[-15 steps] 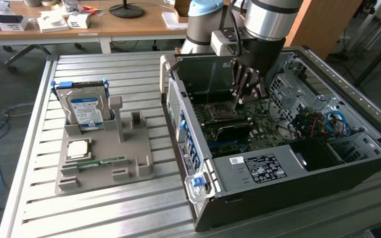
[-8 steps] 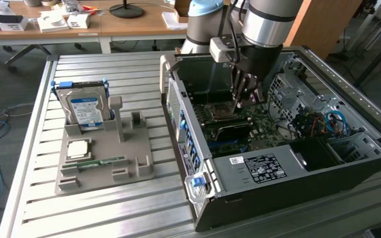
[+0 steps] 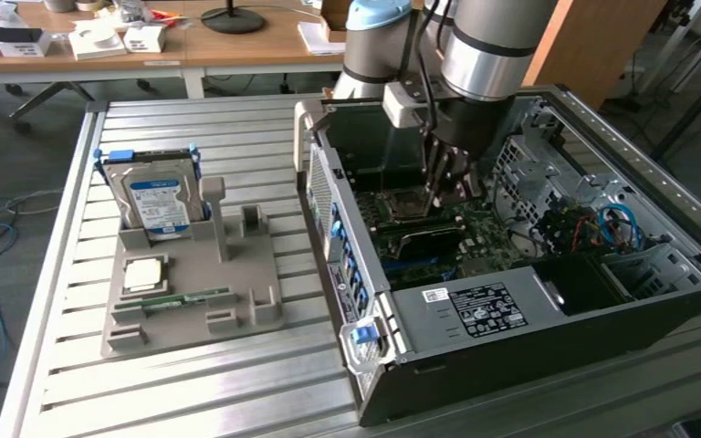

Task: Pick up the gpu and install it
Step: 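Press down on the gpu until it lock into place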

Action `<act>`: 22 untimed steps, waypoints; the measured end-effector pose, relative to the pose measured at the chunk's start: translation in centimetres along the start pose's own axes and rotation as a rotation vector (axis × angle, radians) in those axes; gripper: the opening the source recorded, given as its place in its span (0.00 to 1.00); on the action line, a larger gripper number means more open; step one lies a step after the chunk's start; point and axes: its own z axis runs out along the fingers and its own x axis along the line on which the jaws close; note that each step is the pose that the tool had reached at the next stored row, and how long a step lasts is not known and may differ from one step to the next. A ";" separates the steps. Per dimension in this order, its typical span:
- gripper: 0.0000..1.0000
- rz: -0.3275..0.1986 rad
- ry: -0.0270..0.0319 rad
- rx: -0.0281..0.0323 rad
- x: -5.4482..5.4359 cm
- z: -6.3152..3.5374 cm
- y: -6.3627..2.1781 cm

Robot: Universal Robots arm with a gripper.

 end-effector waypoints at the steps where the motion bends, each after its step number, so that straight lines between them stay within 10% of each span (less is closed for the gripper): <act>1: 0.11 0.000 -0.0002 0.0001 0.0 0.12 0.00; 22: 0.11 0.003 0.0029 0.0002 -0.2 1.40 1.03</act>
